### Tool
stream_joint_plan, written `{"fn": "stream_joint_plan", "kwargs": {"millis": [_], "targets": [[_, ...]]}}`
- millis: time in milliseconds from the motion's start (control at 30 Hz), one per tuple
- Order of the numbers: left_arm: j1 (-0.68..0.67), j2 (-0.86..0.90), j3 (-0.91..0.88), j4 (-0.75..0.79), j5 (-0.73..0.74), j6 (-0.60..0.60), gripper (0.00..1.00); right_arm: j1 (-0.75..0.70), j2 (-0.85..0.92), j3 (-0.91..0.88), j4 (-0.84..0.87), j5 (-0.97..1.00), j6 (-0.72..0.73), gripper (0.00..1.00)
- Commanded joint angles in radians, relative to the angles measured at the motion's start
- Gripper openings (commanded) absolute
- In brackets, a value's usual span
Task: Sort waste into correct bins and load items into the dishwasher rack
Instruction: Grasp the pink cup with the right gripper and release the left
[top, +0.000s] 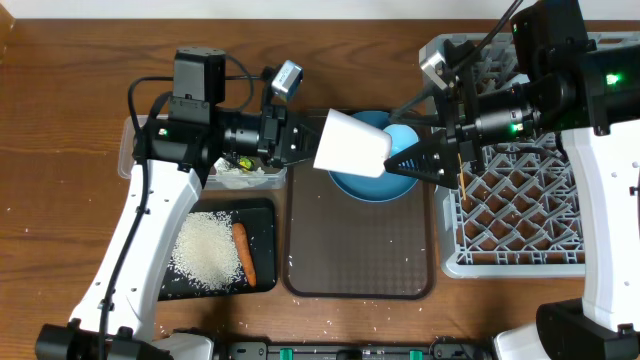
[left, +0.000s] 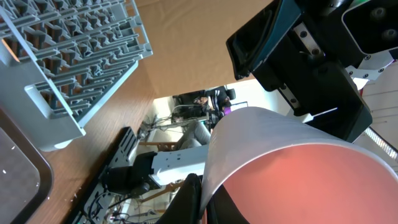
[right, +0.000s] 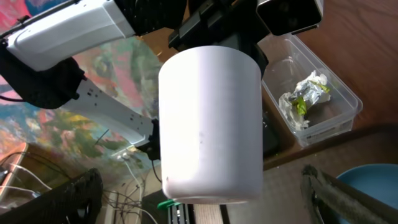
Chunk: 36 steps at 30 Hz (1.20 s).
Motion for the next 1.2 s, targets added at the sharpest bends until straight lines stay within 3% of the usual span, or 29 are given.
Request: {"fn": "stream_joint_plan", "kwargs": {"millis": [0,267,633,833,1167], "targets": [[-0.005,-0.002,0.006,0.004,0.027,0.023,0.06,0.016,-0.006,-0.011,0.002,-0.005,-0.024,0.99],[-0.005,-0.002,0.006,0.005,0.027,0.024,0.06,0.077,-0.006,-0.079,0.048,0.002,-0.024,0.91],[-0.005,-0.002,0.006,0.004,0.027,0.024,0.06,0.089,-0.006,-0.105,0.079,0.002,-0.024,0.55],[-0.005,-0.002,0.006,0.004,0.027,0.024,0.07,0.089,-0.006,-0.105,0.092,0.002,-0.024,0.41],[-0.005,-0.002,0.005,0.003,0.027,0.025,0.15,0.066,-0.006,-0.105,0.211,0.002,0.082,0.36]]}}
